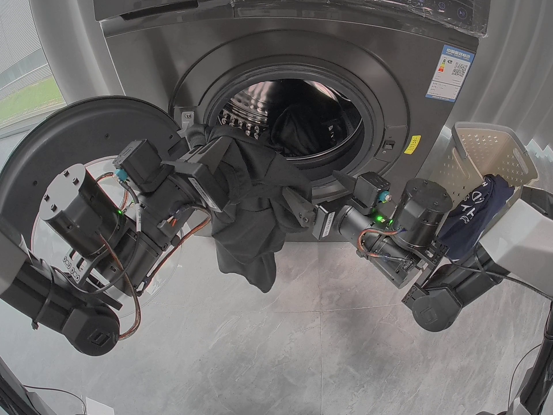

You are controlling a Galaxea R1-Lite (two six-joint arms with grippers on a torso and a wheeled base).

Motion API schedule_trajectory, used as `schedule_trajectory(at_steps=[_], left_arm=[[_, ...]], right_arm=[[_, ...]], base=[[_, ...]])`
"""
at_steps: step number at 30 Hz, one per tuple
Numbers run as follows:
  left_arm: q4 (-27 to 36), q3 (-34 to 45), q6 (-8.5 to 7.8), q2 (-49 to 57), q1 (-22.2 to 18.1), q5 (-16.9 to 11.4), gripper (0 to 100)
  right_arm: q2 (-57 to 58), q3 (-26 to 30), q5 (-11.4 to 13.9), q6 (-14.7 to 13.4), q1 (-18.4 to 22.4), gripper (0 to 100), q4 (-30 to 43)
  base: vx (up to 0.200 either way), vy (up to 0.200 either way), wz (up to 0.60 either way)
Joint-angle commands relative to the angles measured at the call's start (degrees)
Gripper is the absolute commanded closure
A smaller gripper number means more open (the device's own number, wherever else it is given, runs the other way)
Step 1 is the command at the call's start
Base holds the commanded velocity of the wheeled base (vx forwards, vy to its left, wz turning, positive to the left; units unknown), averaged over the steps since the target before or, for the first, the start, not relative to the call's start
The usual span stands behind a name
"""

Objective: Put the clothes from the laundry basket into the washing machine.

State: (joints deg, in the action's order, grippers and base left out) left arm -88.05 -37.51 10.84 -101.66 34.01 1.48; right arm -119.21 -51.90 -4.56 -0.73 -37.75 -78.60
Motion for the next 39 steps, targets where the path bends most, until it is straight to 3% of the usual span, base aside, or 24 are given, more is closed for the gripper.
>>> schedule_trajectory(at_steps=[1,9,16,22,26,39], left_arm=[[-0.01,-0.02,0.06,0.06,0.00,0.28,100],[-0.01,-0.11,-0.03,-0.03,0.00,0.37,100],[-0.01,-0.28,0.06,-0.30,-0.44,0.46,100],[-0.01,-0.28,0.06,-0.65,-0.53,0.55,100],[-0.01,-0.28,-0.03,-0.65,-0.53,0.63,100],[-0.01,-0.28,-0.03,-0.56,-0.53,0.63,100]], right_arm=[[0.82,0.39,-0.01,0.12,1.98,0,0.12],[0.30,2.41,-0.01,0.03,2.51,0,0.03],[1.97,11.29,0.96,0.03,-1.36,0,-0.85],[1.97,11.99,2.10,0.03,-4.87,0,-1.64],[-0.32,10.59,2.19,-0.06,-7.16,0,-1.55],[-9.81,-1.37,2.27,0.12,-7.07,0,-0.67]], base=[[0.000,0.000,0.00],[0.000,0.000,0.00],[0.000,0.000,0.00],[0.000,0.000,0.00],[0.000,0.000,0.00],[0.000,0.000,0.00]])
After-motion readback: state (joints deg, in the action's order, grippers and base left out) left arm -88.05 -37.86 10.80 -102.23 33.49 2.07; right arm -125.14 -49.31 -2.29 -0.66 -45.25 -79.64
